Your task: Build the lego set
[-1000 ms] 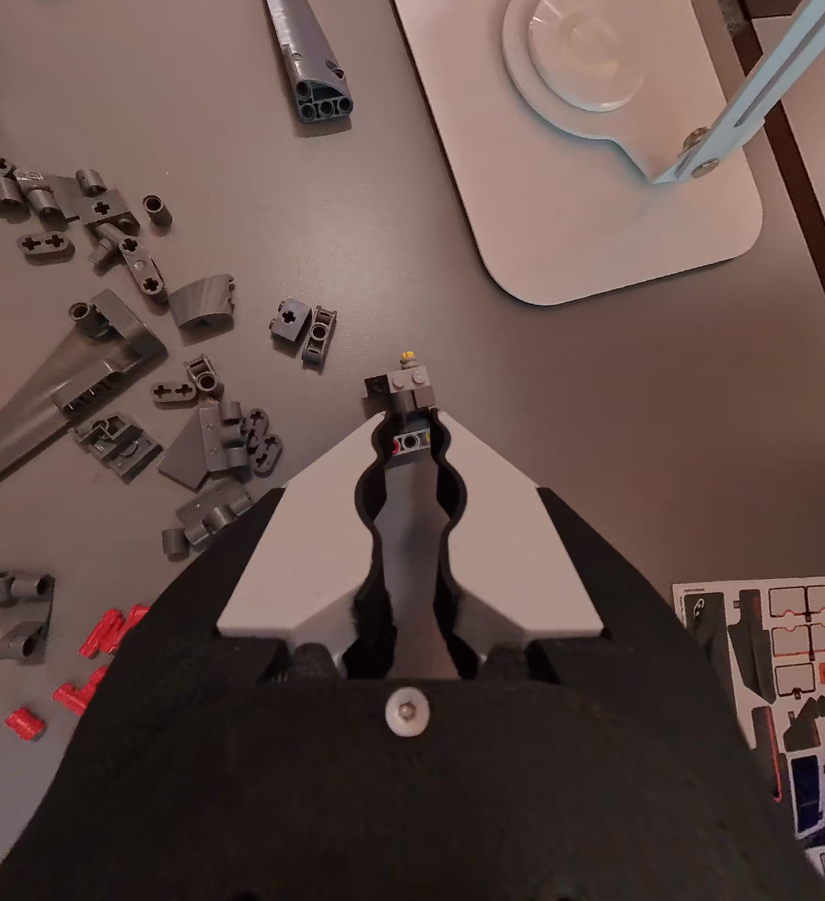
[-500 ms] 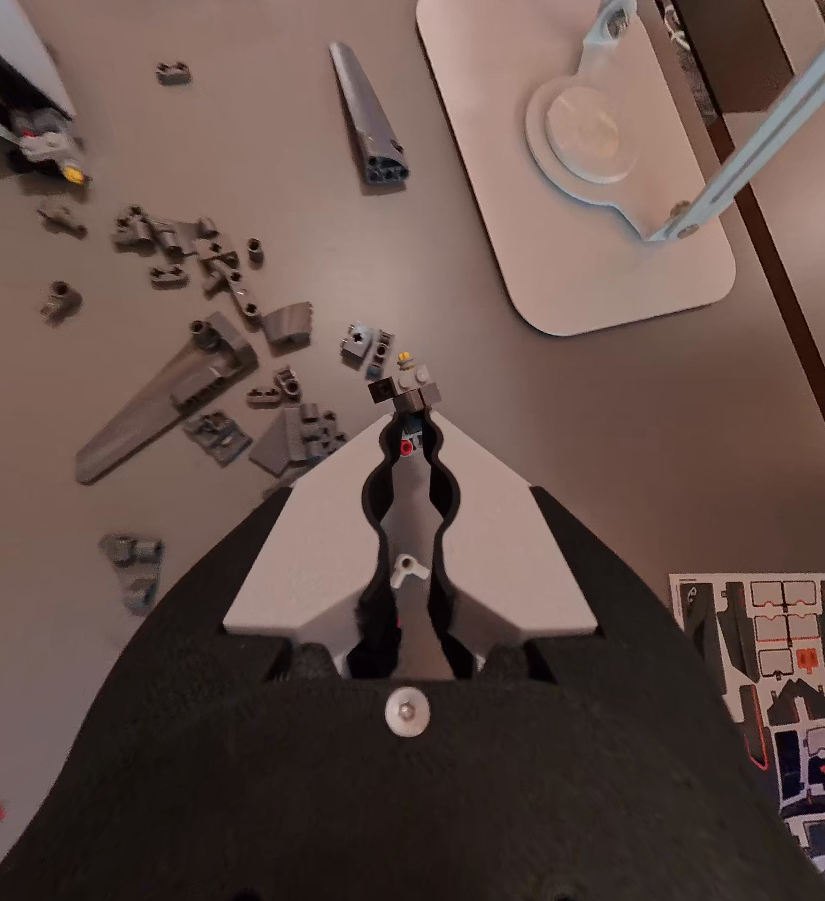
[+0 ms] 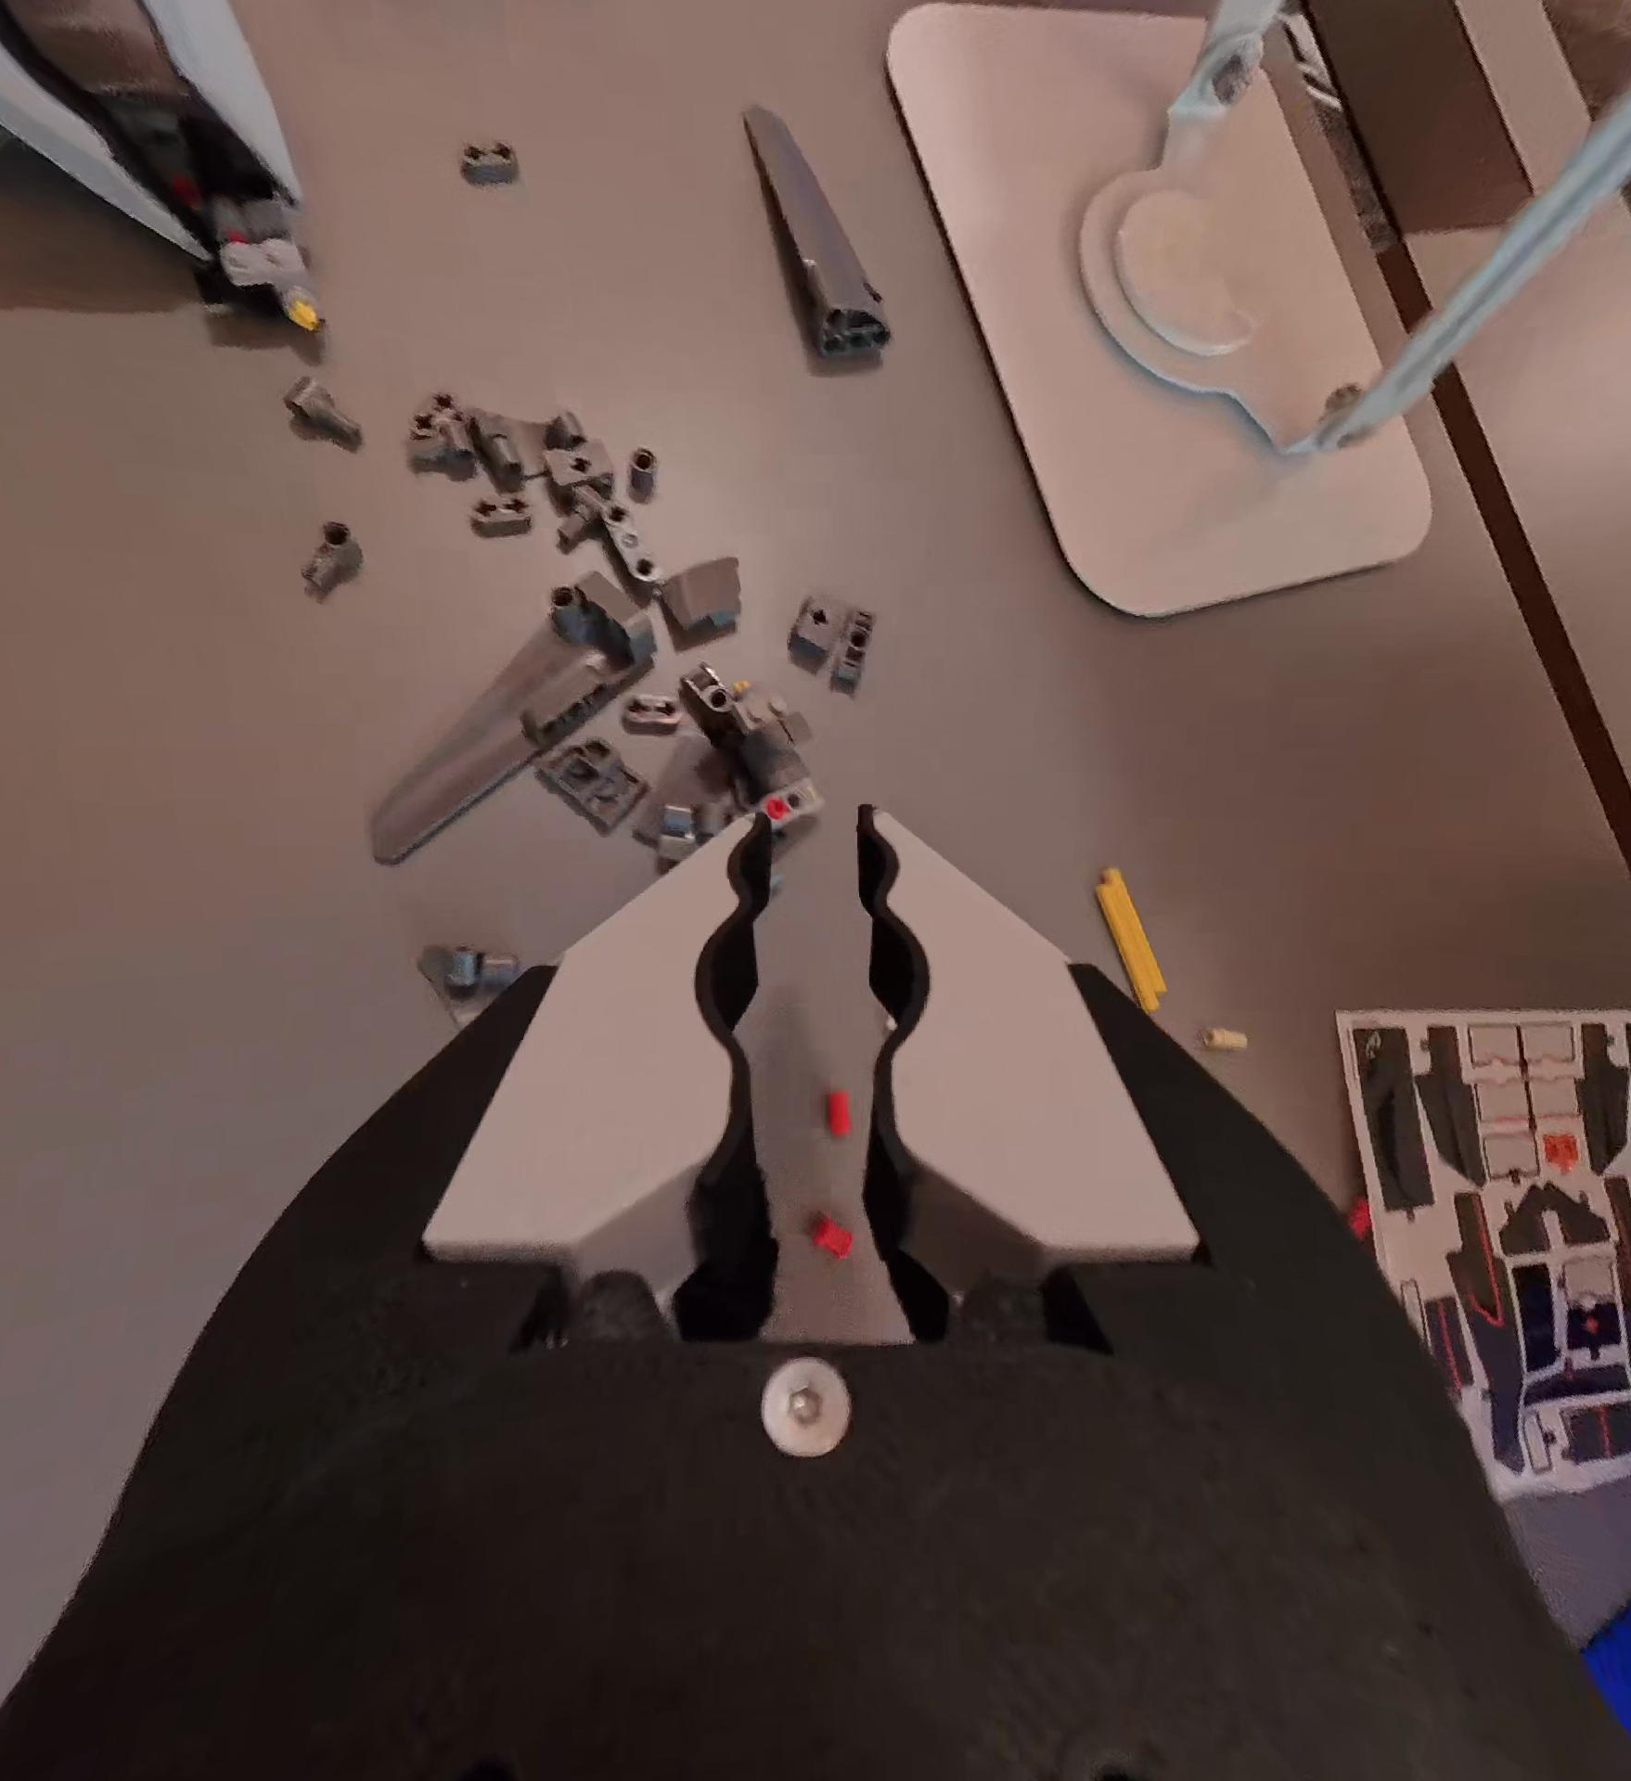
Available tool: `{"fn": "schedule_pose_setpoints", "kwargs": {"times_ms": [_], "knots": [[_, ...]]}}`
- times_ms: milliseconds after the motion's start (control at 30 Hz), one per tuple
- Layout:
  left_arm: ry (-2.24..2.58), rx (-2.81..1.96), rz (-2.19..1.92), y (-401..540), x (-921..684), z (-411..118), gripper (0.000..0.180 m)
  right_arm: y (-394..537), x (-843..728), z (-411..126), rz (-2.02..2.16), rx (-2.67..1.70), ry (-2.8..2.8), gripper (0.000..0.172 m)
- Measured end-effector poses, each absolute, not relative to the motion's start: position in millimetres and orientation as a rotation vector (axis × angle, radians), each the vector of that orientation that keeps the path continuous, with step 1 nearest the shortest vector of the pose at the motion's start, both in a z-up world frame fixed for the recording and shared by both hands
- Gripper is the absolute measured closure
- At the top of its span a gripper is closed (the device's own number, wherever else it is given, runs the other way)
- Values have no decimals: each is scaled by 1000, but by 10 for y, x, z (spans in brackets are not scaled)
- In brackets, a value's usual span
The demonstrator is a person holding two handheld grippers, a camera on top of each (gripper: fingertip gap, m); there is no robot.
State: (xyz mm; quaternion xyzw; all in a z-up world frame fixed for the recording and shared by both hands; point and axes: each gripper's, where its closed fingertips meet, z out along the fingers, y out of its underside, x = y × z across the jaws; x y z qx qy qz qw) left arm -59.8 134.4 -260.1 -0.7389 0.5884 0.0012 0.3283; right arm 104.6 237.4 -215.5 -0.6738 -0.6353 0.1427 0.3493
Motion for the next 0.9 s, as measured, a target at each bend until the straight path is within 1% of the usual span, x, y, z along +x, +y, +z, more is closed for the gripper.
{"fn": "schedule_pose_setpoints", "kwargs": {"times_ms": [67,133,167,200,233,333,500,567,633,900], "knots": [[1535,-1932,-13,1339,-599,-2602,161,2435,1118,-2187,370,-1799,-1639,150],[1542,-1925,-13,1335,-602,-2602,161,2486,1147,-2212,331,-1803,-1664,149],[1545,-1919,-13,1331,-603,-2603,161,2464,1114,-2214,354,-1796,-1686,141],[1546,-1916,-15,1330,-603,-2604,161,2416,1051,-2208,394,-1778,-1714,140],[1544,-1915,-20,1330,-603,-2604,161,2382,985,-2201,412,-1749,-1736,144],[1537,-1914,-38,1332,-601,-2609,161,2406,879,-2345,338,-1755,-1815,143],[1539,-1905,-36,1329,-606,-2610,161,2447,788,-2597,434,-1845,-1905,141],[1539,-1902,-37,1329,-606,-2610,161,2438,759,-2609,496,-1869,-1918,145],[1539,-1901,-43,1329,-607,-2610,161,2436,745,-2616,522,-1869,-1932,155],[1521,-1896,-40,1359,-623,-2603,158,2455,744,-2559,625,-1859,-1860,156]]}}
